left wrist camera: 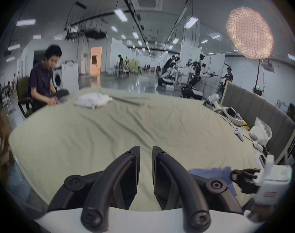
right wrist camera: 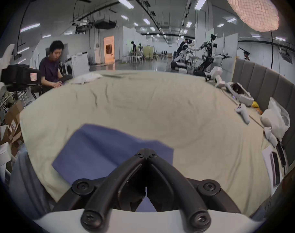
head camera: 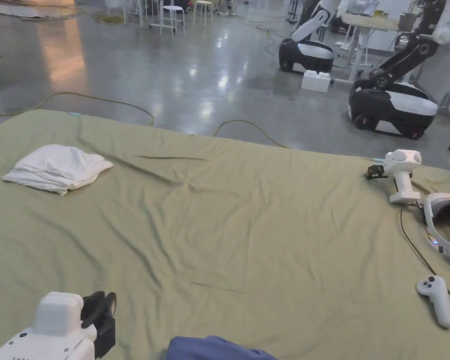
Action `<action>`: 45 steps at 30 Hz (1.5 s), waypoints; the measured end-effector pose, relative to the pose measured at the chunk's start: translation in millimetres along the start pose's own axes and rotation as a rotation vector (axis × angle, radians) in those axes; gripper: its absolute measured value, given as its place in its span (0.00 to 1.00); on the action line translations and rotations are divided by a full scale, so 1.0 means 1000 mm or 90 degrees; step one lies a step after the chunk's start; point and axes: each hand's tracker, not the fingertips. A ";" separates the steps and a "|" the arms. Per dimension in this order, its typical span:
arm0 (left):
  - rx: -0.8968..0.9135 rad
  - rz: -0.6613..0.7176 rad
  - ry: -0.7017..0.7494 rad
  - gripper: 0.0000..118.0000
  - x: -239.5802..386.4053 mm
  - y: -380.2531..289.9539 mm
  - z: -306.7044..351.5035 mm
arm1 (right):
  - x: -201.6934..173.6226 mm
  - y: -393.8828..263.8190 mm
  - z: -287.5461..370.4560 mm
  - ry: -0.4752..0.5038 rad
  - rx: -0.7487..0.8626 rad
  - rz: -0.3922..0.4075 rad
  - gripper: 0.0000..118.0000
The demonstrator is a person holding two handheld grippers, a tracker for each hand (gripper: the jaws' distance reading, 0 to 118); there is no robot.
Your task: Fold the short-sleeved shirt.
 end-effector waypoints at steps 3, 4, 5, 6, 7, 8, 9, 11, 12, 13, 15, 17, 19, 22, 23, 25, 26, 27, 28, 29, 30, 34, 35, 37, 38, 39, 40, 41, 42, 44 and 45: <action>-0.068 0.062 -0.055 0.15 -0.013 -0.017 -0.007 | 0.000 -0.011 -0.020 -0.013 -0.044 -0.028 0.00; -0.092 0.080 -0.077 0.15 -0.018 -0.021 -0.011 | 0.001 -0.013 -0.022 -0.020 -0.045 -0.027 0.00; -0.123 0.100 -0.106 0.16 -0.022 -0.024 -0.016 | 0.000 -0.015 -0.022 -0.030 -0.041 -0.022 0.00; -0.154 0.118 -0.133 0.24 -0.026 -0.027 -0.021 | 0.000 -0.016 -0.023 -0.034 -0.039 -0.020 0.00; -0.196 0.140 -0.172 0.35 -0.030 -0.030 -0.030 | 0.001 -0.016 -0.024 -0.032 -0.040 -0.021 0.00; -0.222 0.162 -0.204 0.46 -0.035 -0.035 -0.038 | 0.001 -0.015 -0.022 -0.032 -0.041 -0.019 0.00; -0.245 0.186 -0.232 0.56 -0.039 -0.040 -0.047 | 0.000 -0.014 -0.021 -0.032 -0.040 -0.016 0.00; -0.285 0.223 -0.283 0.57 -0.048 -0.048 -0.066 | 0.000 -0.013 -0.021 -0.031 -0.042 -0.011 0.00; -0.312 0.250 -0.313 0.57 -0.052 -0.052 -0.077 | 0.001 -0.013 -0.022 -0.029 -0.042 -0.009 0.00; -0.337 0.266 -0.340 0.58 -0.054 -0.055 -0.087 | 0.003 -0.015 -0.023 -0.027 -0.043 -0.010 0.00; -0.408 0.307 -0.396 0.59 -0.036 -0.053 -0.100 | 0.004 -0.015 -0.023 -0.024 -0.043 -0.011 0.00; -0.450 0.336 -0.421 0.59 -0.033 -0.062 -0.119 | 0.004 -0.014 -0.021 -0.022 -0.045 -0.011 0.00; -0.487 0.361 -0.481 0.60 -0.035 -0.082 -0.140 | 0.005 -0.014 -0.021 -0.020 -0.046 -0.010 0.00; -0.548 0.405 -0.526 0.60 -0.024 -0.099 -0.162 | 0.006 -0.016 -0.023 -0.020 -0.049 -0.015 0.00; -0.546 0.422 -0.546 0.60 -0.020 -0.101 -0.166 | 0.006 -0.016 -0.023 -0.020 -0.049 -0.015 0.00; -0.534 0.411 -0.548 0.60 -0.012 -0.097 -0.170 | 0.005 -0.016 -0.023 -0.021 -0.050 -0.016 0.00; -0.533 0.399 -0.547 0.60 0.012 -0.095 -0.140 | 0.005 -0.016 -0.023 -0.022 -0.050 -0.015 0.00; -0.530 0.398 -0.548 0.60 0.015 -0.095 -0.138 | 0.005 -0.016 -0.023 -0.022 -0.050 -0.015 0.00; -0.531 0.400 -0.548 0.60 0.016 -0.096 -0.137 | 0.006 -0.015 -0.023 -0.022 -0.050 -0.017 0.00; -0.529 0.408 -0.548 0.58 0.017 -0.096 -0.135 | 0.007 -0.016 -0.024 -0.021 -0.050 -0.021 0.00; -0.525 0.413 -0.548 0.52 0.003 -0.088 -0.137 | 0.007 -0.017 -0.024 -0.021 -0.049 -0.024 0.00; -0.491 0.382 -0.510 0.31 0.002 -0.088 -0.135 | 0.006 -0.018 -0.025 -0.019 -0.045 -0.024 0.00; -0.491 0.393 -0.514 0.31 0.002 -0.089 -0.132 | 0.005 -0.018 -0.025 -0.022 -0.044 -0.021 0.00; -0.484 0.402 -0.513 0.27 0.004 -0.087 -0.126 | 0.004 -0.017 -0.025 -0.022 -0.041 -0.017 0.00; -0.480 0.398 -0.510 0.26 -0.005 -0.088 -0.138 | 0.004 -0.017 -0.024 -0.022 -0.039 -0.016 0.00; -0.475 0.402 -0.518 0.25 -0.007 -0.085 -0.136 | 0.005 -0.016 -0.023 -0.022 -0.038 -0.017 0.00; -0.470 0.405 -0.523 0.25 -0.007 -0.082 -0.134 | 0.006 -0.013 -0.022 -0.019 -0.036 -0.021 0.00; -0.472 0.412 -0.528 0.25 -0.008 -0.077 -0.133 | 0.007 -0.010 -0.020 -0.016 -0.033 -0.026 0.00; -0.472 0.417 -0.532 0.25 -0.010 -0.077 -0.137 | 0.008 -0.004 -0.017 -0.019 -0.024 -0.028 0.00; -0.468 0.408 -0.534 0.25 -0.019 -0.061 -0.132 | 0.011 0.013 -0.010 -0.033 0.019 -0.022 0.00; -0.466 0.406 -0.531 0.25 -0.027 -0.052 -0.129 | 0.014 0.023 -0.008 -0.035 0.035 -0.017 0.00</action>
